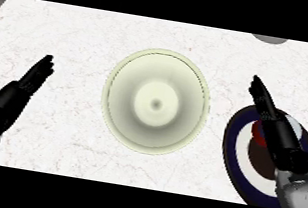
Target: Pick the can from the plate and place it in the bowl
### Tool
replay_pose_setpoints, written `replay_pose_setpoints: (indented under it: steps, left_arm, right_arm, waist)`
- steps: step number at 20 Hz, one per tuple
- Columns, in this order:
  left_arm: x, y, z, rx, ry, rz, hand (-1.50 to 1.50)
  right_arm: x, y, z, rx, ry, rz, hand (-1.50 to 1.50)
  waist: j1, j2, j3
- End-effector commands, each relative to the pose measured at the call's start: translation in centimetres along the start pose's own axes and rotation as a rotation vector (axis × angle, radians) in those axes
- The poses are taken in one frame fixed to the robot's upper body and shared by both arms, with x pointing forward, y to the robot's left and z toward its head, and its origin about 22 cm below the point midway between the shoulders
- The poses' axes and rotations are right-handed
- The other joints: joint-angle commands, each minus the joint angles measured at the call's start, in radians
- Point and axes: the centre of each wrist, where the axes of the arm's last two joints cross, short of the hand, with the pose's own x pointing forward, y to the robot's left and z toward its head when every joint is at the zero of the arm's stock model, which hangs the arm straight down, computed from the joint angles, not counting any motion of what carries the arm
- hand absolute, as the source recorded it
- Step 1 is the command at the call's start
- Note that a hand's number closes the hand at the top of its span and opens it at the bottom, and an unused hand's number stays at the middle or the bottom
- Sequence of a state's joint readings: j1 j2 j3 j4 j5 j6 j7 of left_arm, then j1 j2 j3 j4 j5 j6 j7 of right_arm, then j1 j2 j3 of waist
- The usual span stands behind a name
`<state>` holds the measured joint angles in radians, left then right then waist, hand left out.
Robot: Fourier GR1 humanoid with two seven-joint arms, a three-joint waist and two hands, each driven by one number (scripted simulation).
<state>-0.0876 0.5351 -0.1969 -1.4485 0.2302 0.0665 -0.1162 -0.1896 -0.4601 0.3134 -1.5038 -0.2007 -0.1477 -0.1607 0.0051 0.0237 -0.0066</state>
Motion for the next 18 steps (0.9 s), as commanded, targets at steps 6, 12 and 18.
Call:
replay_pose_setpoints:
  steps: [6,12,18]
  left_arm:
    - [5.4,3.7,-3.6,0.276,-0.219,0.116,0.0]
    - [5.5,4.4,-3.2,0.339,-0.155,0.176,0.0]
    - [3.4,3.8,-2.3,0.346,-0.157,0.155,0.0]
  right_arm:
    - [7.3,5.8,-2.3,0.549,-0.334,-0.411,-1.5]
    - [4.3,0.7,2.5,0.038,-0.463,0.063,-1.5]
    - [7.9,-2.5,6.4,0.105,-0.43,0.269,-1.5]
  waist:
    - [0.035,-0.029,0.008]
    - [-0.027,-0.029,0.008]
    - [-0.026,-0.029,0.006]
